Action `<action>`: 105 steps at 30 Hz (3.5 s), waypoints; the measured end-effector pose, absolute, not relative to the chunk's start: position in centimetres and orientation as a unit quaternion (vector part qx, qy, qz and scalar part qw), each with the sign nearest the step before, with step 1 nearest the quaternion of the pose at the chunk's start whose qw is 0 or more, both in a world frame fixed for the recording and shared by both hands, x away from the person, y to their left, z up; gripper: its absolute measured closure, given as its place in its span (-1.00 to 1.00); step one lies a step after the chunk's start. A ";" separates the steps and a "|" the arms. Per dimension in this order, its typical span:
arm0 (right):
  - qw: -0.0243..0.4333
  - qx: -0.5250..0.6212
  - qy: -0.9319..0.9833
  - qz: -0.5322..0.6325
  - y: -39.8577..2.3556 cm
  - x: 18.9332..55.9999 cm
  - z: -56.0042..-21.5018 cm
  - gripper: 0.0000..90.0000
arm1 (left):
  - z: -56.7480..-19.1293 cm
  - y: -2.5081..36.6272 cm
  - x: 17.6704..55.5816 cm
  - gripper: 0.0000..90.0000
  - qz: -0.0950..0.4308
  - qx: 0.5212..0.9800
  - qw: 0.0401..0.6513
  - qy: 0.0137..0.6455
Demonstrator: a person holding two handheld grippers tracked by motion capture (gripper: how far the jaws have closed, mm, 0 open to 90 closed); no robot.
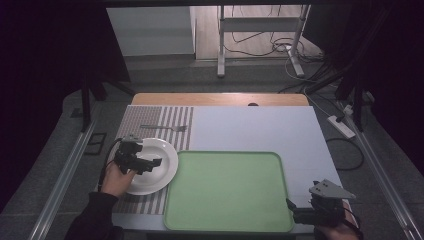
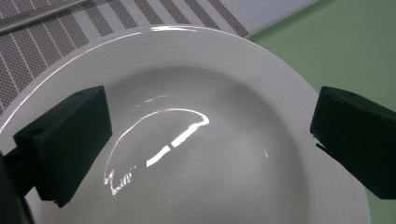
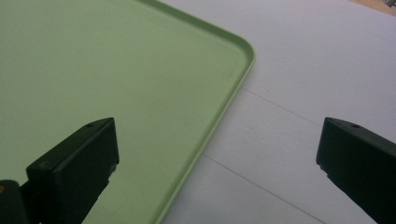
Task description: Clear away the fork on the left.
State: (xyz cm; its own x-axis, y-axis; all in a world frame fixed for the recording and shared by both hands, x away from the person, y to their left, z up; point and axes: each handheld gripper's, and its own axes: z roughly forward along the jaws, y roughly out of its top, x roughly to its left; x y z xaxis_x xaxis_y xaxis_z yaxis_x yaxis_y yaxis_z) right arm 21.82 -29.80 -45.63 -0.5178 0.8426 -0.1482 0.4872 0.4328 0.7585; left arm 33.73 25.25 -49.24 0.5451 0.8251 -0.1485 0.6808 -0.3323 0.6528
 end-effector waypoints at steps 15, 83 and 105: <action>0.264 0.413 0.805 0.334 -29.7 21.9 -45.7 -1.00 | -49.3 25.2 36.3 -1.00 0.103 0.806 0.339 0.474; 0.260 0.405 0.812 0.330 -29.6 21.9 -45.7 -1.00 | -50.7 26.5 48.0 0.97 0.090 0.812 0.269 0.510; 0.256 0.404 0.813 0.332 -29.7 21.9 -45.7 -1.00 | -51.6 26.1 52.2 0.95 0.105 0.819 0.197 0.529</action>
State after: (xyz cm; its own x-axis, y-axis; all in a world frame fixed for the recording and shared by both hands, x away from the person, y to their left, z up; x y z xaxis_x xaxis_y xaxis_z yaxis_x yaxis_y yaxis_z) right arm 21.92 -29.66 -45.74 -0.5420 0.8271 -0.1490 0.4868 0.4535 0.7466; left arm 52.18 26.12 -51.63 0.4182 0.9076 -0.0362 0.8245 -0.3625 0.4346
